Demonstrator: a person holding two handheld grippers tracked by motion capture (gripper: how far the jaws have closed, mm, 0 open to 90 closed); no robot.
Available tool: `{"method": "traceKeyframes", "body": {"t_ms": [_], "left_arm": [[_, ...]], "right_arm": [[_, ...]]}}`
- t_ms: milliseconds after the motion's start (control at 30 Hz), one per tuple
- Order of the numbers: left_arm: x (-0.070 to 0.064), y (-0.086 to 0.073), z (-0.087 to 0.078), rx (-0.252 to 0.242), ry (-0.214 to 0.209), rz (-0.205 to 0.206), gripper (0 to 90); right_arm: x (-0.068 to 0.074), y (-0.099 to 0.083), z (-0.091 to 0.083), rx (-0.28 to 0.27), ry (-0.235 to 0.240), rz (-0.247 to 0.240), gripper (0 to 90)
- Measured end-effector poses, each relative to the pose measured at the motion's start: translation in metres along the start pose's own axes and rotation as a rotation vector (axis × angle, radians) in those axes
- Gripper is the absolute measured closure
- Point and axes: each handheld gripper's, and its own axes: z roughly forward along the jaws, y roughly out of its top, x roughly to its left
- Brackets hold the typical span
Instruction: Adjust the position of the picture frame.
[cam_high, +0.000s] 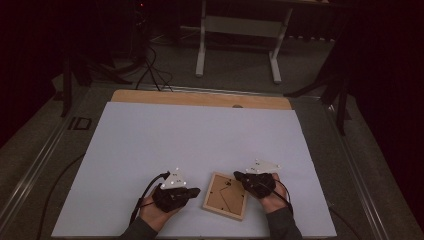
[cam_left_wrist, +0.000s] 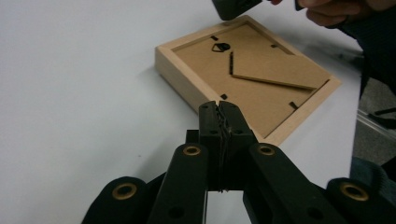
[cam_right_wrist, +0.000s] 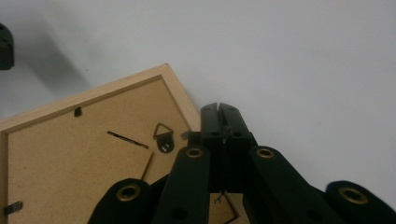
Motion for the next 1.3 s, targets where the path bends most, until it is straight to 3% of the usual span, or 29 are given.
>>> {"method": "traceKeyframes", "body": {"t_ms": [267, 700, 1033, 1300], "left_arm": [[-0.009, 0.0, 0.005, 0.009, -0.044, 0.02, 87.8], [-0.022, -0.002, 0.015, 0.05, -0.081, 0.059, 88.2], [-0.029, -0.004, 0.021, 0.093, -0.112, 0.104, 88.6], [-0.032, -0.005, 0.025, 0.117, -0.103, 0.122, 89.1]], "right_arm": [[-0.005, -0.002, -0.001, 0.003, -0.013, 0.018, 89.4], [-0.011, -0.005, 0.0, 0.011, -0.024, 0.061, 89.3], [-0.013, -0.006, 0.0, 0.021, -0.029, 0.068, 89.3], [-0.014, -0.007, 0.001, 0.028, -0.029, 0.07, 89.4]]}}
